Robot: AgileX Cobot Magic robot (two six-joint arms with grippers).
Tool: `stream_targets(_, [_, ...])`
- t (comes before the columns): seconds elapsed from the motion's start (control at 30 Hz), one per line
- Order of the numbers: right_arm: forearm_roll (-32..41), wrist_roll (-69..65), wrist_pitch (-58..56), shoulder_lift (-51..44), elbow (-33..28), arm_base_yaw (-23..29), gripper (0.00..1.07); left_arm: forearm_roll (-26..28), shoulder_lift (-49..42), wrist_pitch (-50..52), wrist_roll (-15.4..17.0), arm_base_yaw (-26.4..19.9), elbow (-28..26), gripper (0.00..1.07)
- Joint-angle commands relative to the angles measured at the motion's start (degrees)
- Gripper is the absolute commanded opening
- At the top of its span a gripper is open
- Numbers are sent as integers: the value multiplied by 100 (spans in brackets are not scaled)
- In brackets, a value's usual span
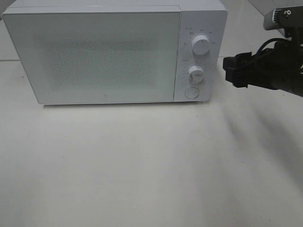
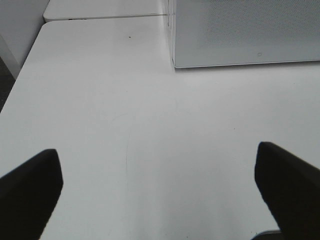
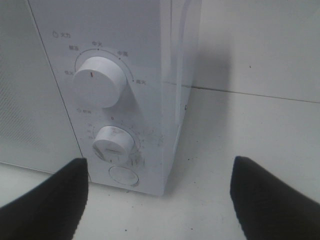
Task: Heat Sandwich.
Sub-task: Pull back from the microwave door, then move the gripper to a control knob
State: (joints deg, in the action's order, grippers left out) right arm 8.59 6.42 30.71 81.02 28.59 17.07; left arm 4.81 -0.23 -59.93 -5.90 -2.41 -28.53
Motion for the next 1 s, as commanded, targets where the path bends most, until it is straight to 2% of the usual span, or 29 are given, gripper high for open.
stream_targets(0.03, [481,390,361,166,6,155,75,57,-149,46,6,-23,11,100])
stream_targets(0.13, [1117,808,802,481,6,441,75,57,-149,46,6,-23,11,100])
stream_targets(0.47, [2149,1289,2412,1192,6,1249,75,57,-149,46,6,-23,11,100])
stream_targets(0.67, [2424,1289,2762,1392,6,1604,75,57,-149,46,6,-23,11,100])
stream_targets(1.0, [3295,1272,3380,1851,17,2309,75,57,-149,46,6,-23,11,100])
